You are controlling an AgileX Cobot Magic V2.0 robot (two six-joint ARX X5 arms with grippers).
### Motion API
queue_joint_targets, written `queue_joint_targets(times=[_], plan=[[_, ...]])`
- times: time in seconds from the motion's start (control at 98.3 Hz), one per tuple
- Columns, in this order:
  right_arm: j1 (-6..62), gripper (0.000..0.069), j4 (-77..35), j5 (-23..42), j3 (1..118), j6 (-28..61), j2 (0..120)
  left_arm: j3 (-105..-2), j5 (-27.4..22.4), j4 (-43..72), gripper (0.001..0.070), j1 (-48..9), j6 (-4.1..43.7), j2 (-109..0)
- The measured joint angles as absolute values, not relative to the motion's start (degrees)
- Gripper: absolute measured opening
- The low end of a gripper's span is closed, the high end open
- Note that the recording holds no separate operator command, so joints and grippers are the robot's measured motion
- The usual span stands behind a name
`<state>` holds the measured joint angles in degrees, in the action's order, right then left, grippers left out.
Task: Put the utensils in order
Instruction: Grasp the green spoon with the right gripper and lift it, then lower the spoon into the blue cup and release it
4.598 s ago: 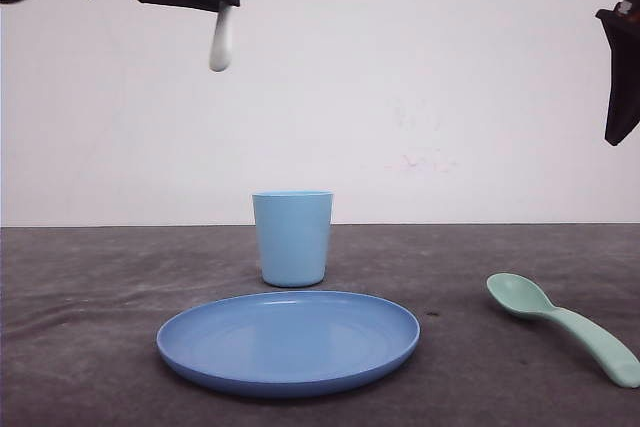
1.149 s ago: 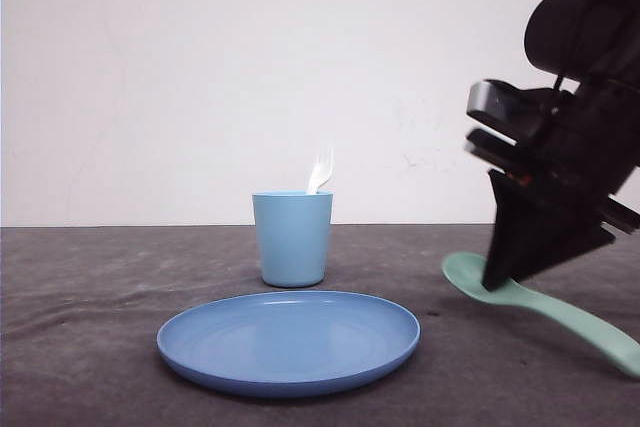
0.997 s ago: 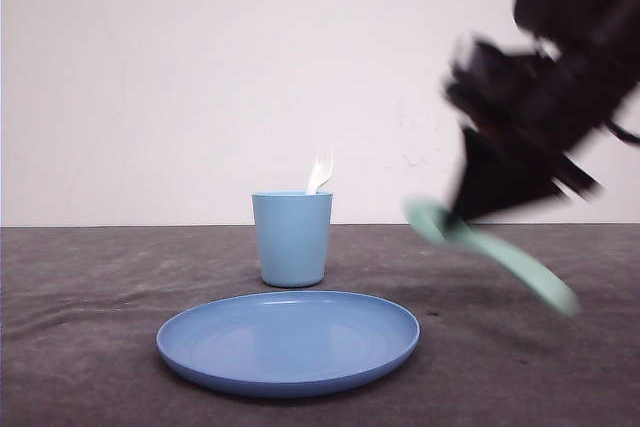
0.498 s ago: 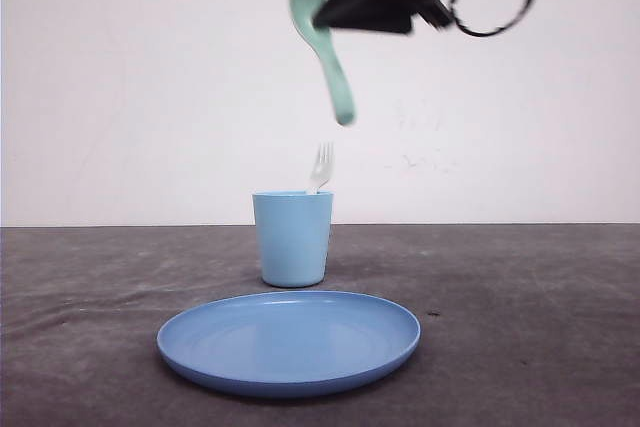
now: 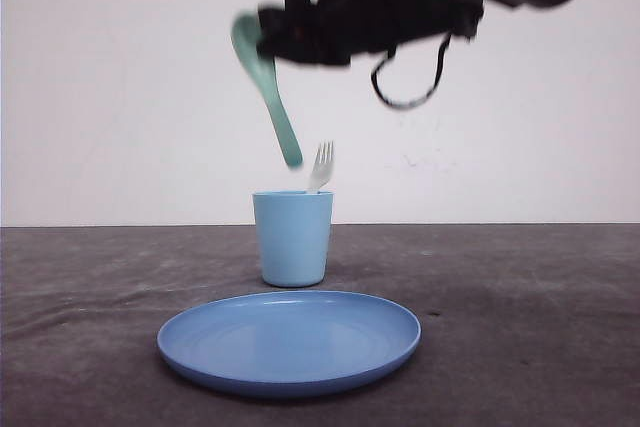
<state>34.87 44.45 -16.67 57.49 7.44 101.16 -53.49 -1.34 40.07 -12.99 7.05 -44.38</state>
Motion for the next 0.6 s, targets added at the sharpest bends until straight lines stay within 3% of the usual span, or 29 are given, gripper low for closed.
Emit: queue_joint_targets(times=[0.6], plan=[[34.8,0.0018,39.3,-16.3,57.5,7.7,107.8,-53.5,-1.3,41.8,0.0233,-13.0,6.2,-44.4]])
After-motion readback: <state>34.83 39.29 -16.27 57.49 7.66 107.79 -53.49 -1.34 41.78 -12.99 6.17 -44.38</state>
